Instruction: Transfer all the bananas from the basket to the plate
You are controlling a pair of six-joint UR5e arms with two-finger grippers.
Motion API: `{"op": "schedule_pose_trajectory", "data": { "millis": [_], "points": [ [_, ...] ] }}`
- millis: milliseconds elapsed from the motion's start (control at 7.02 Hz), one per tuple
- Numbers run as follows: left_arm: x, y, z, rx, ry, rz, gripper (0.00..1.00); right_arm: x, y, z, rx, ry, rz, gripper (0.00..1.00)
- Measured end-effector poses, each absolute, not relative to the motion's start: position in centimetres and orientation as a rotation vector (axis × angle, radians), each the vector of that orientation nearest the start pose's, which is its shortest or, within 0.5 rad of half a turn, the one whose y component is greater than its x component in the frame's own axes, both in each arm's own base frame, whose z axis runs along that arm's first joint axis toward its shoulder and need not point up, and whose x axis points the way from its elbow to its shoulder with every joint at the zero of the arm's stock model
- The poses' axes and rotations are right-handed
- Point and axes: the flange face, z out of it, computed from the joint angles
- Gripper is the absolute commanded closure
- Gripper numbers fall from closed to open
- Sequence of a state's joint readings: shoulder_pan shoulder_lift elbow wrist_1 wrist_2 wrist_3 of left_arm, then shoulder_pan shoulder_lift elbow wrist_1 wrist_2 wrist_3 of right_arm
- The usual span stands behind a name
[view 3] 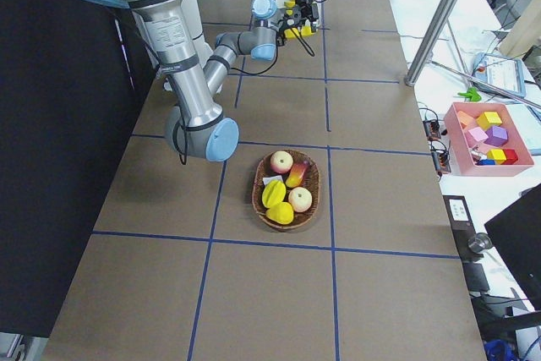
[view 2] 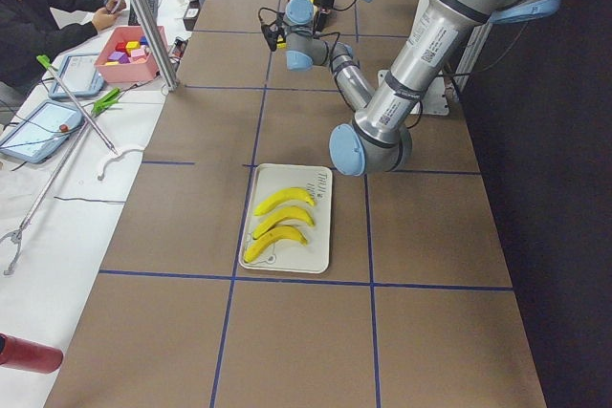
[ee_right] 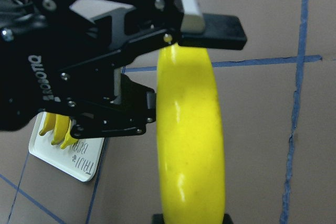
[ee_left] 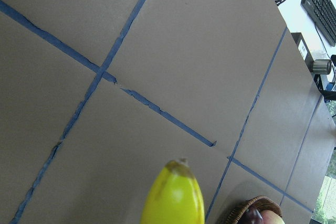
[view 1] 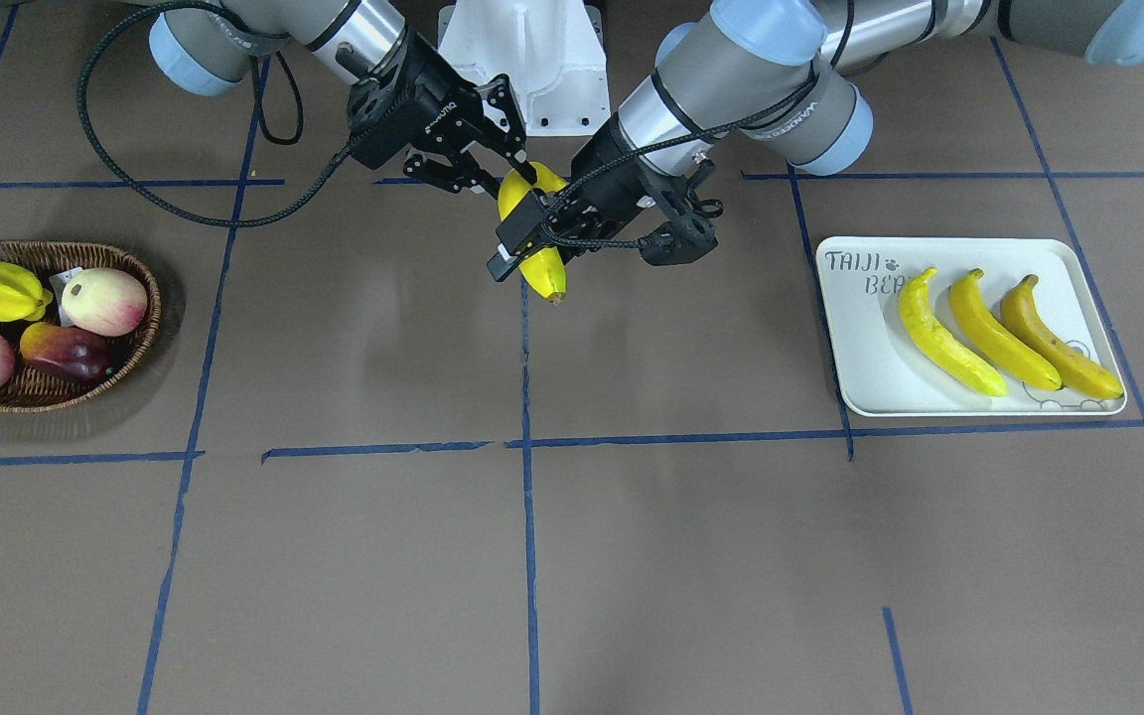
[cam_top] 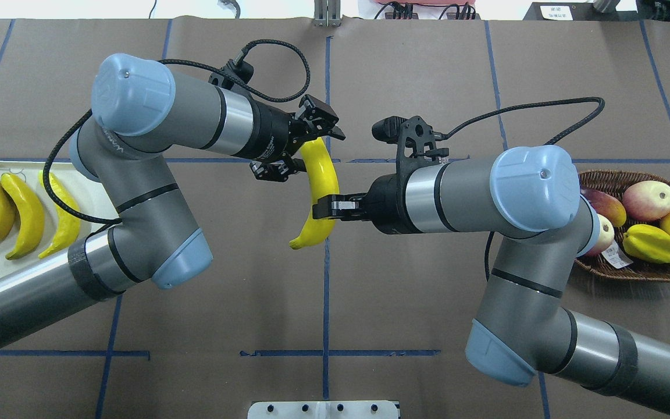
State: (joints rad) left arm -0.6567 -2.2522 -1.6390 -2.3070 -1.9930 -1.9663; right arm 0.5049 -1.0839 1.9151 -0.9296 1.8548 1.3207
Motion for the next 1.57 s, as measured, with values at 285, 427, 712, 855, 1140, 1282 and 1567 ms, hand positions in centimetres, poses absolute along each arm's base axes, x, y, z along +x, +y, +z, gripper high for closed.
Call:
{"op": "schedule_pose_trajectory", "data": {
  "millis": [285,427,712,855,1140,1282,1567],
  "points": [
    [46.3,-47.2,13.5,-0.149,1.505,-0.53,1.0,-44.5,-36.8,15.8,0.322,-1.441,0.002,0.0],
    [46.3,-47.2,13.6,-0.15,1.504,-0.531,1.0,-44.5,-36.8,15.8,0.319,-1.442,0.006,0.0],
    [46.2,-47.3,13.8,-0.15,1.5,-0.536,1.0,-44.2,-36.7,15.7,0.32,-1.447,0.008,0.0],
    [46.0,-47.5,13.9,-0.146,1.497,-0.538,1.0,-43.8,-36.8,15.5,0.323,-1.448,0.01,0.0],
    [44.7,-49.7,17.3,-0.121,1.405,-0.531,1.0,-41.1,-37.9,16.1,0.304,-1.408,0.025,0.0],
    [43.0,-50.8,22.0,-0.08,1.316,-0.492,1.0,-38.5,-39.1,16.5,0.274,-1.346,0.048,0.0],
    [37.3,-52.7,33.3,-0.016,1.149,-0.457,1.0,-33.5,-41.9,17.9,0.254,-1.187,0.038,0.0]
  ]
}}
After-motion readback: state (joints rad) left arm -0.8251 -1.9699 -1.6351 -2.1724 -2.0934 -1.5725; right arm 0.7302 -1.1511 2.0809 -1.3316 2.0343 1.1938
